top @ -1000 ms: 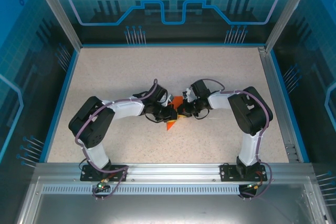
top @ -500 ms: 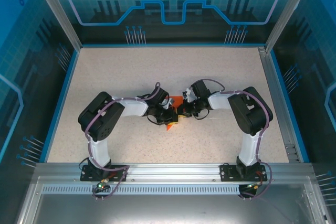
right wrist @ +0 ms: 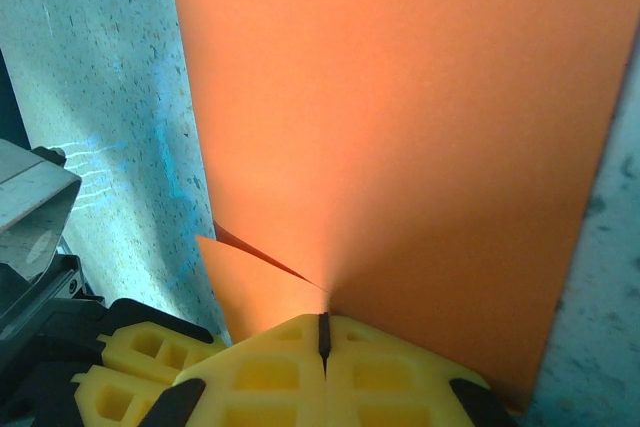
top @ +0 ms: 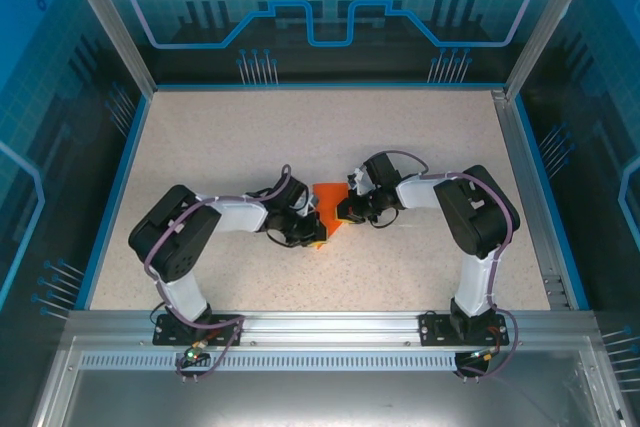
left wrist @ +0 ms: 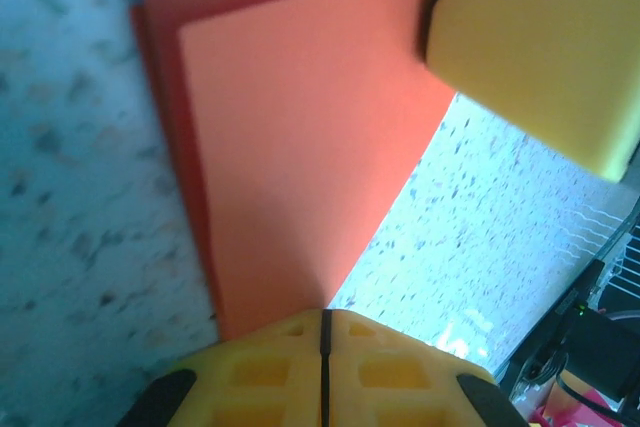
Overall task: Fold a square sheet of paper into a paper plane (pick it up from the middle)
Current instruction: Third fold the triangle at the center of the table.
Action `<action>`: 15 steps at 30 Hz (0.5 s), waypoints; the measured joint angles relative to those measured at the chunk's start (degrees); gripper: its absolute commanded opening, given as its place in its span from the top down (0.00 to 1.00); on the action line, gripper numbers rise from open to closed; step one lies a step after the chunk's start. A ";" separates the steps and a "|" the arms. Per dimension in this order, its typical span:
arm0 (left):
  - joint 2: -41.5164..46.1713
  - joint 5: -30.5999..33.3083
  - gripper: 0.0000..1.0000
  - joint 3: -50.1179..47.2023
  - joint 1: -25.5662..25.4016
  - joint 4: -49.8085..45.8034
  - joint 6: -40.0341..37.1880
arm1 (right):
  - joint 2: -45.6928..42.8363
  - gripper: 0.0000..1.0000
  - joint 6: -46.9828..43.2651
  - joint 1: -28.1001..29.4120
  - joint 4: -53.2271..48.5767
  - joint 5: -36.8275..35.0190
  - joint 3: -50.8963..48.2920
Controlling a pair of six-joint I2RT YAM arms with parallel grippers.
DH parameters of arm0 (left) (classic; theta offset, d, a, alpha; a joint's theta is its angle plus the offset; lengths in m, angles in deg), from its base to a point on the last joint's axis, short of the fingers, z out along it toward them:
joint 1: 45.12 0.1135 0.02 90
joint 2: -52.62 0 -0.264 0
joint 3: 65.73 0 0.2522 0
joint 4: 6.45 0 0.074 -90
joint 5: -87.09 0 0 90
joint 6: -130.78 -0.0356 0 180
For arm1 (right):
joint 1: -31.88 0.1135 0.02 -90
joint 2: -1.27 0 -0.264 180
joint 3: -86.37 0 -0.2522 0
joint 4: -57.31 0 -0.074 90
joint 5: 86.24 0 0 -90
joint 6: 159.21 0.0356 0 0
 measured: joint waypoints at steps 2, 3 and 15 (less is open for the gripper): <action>0.76 0.00 0.91 -0.98 0.11 0.07 0.00 | 0.00 1.00 0.00 0.00 -0.02 0.00 0.00; 1.20 0.00 0.91 -1.51 0.15 0.09 0.00 | 0.00 1.00 0.00 0.00 -0.02 0.00 0.00; 6.01 0.76 0.90 -5.07 0.37 -3.43 -0.20 | 0.00 1.00 0.00 0.02 -0.94 -0.04 0.52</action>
